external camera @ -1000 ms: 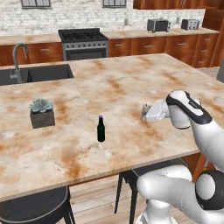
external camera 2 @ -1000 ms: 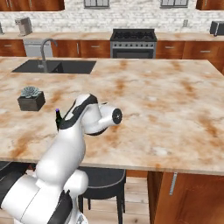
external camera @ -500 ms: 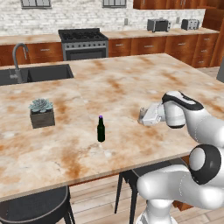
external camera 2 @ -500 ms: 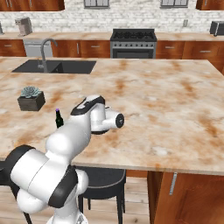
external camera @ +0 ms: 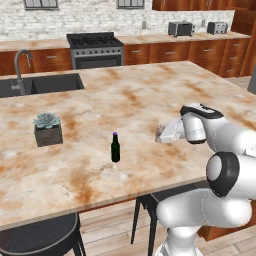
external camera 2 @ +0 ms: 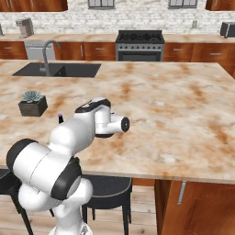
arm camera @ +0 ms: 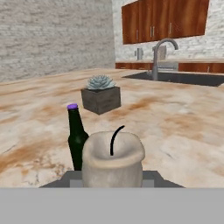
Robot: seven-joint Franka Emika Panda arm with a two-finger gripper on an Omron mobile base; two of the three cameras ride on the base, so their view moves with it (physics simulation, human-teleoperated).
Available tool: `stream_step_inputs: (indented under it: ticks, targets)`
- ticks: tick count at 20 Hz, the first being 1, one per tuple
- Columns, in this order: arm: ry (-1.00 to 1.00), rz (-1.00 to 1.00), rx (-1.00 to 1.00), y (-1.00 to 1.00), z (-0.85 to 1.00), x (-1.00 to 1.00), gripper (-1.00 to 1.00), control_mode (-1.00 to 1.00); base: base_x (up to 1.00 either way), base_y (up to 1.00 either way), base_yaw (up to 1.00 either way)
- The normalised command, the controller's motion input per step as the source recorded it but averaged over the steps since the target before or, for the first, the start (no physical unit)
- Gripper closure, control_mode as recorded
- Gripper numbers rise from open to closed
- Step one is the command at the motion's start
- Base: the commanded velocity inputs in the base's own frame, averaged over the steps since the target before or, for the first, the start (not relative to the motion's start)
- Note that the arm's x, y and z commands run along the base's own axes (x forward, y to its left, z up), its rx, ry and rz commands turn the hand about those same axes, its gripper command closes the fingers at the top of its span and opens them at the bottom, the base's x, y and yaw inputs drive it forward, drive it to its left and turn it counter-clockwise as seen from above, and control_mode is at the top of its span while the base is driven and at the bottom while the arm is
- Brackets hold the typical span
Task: Get the candle and the beer from the cabinet and move them to the dining counter.
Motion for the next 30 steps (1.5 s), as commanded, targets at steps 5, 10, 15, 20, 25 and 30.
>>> stream_step_inputs:
  ticks: [5,10,15,20,25,30]
  targets:
    - [0.05,0.00,-0.01,0.11,-0.33,0.19,1.00,-1.00,0.00,0.00,0.00]
    - [0.02,0.00,-0.01,0.11,-0.34,0.15,1.00,-1.00,0.00,0.00,0.00]
    - [0.00,0.00,-0.01,0.03,-0.22,0.04,1.00,-1.00,0.00,0.00,0.00]
    - [0.00,0.00,-0.03,0.03,-0.12,0.00,1.00,-1.00,0.00,0.00,0.00]
    - [0.00,0.00,-0.11,0.14,-0.09,0.00,1.00,-1.00,0.00,0.00,0.00]
    - [0.00,0.00,-0.10,0.11,-0.15,0.00,1.00,-1.00,0.00,0.00,0.00]
